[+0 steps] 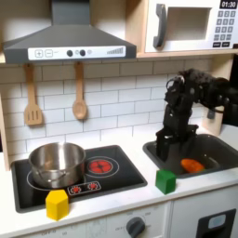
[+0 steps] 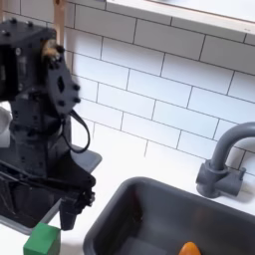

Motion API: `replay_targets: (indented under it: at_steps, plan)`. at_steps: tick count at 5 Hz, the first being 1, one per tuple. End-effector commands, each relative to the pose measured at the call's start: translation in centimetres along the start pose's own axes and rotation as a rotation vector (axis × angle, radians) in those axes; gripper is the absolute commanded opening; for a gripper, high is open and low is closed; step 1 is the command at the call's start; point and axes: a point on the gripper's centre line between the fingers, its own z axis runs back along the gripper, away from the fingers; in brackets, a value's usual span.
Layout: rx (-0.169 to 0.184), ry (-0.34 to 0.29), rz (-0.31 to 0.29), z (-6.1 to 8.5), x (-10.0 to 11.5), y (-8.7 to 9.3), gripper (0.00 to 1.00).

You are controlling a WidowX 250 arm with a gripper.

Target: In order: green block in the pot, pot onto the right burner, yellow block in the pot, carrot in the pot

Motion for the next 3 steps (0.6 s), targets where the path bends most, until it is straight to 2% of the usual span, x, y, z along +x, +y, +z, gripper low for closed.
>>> replay_targets:
  at_steps: [1, 3]
  plan:
    - [0.005, 0.025, 0.004, -1.9, 0.3, -0.1, 1.0]
    - [0.016, 0.043, 0.02, -3.4, 0.9, 0.0, 1.0]
